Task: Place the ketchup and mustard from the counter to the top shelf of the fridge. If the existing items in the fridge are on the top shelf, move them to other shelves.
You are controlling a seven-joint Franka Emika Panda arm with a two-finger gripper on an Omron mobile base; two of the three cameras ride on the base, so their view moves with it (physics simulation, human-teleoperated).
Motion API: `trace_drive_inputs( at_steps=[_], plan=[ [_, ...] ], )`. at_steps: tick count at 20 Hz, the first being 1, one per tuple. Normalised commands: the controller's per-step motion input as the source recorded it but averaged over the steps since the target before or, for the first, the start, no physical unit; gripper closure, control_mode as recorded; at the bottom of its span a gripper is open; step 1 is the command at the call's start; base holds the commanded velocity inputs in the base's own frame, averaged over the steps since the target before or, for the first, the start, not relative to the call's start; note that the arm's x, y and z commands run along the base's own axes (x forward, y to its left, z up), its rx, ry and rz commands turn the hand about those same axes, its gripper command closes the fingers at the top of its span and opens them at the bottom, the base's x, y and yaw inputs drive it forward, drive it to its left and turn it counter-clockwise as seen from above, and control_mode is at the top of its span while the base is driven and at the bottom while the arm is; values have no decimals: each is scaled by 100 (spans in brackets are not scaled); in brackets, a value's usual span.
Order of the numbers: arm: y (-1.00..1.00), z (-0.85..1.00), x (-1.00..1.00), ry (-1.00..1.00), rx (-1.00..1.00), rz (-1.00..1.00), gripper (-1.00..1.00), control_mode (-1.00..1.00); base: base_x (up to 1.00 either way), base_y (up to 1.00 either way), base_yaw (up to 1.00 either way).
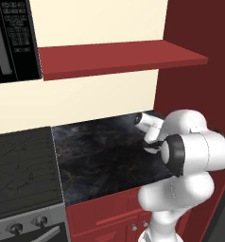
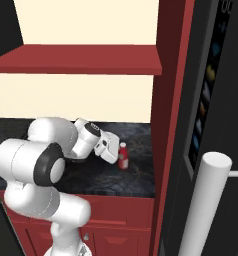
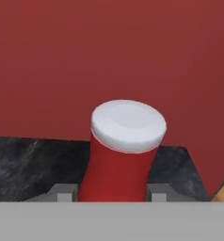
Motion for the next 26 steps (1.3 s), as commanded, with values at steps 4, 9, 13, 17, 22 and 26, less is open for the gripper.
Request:
trace_drive_inputs(
  at_steps=[4, 9, 13, 17, 22, 26],
  plan=[
    [2, 100, -68, -16, 0, 0, 100, -100, 0, 0, 0],
    [25, 100, -71, -18, 0, 1, 100, -100, 0, 0, 0],
    [31, 100, -77, -12, -4, 6, 100, -100, 0, 0, 0],
    [35, 100, -78, -1, -8, 18, 100, -100, 0, 0, 0],
    [49, 100, -76, 0, -6, 26, 100, -100, 0, 0, 0],
    [46, 92, -86, -7, 0, 25, 100, -100, 0, 0, 0]
  ],
)
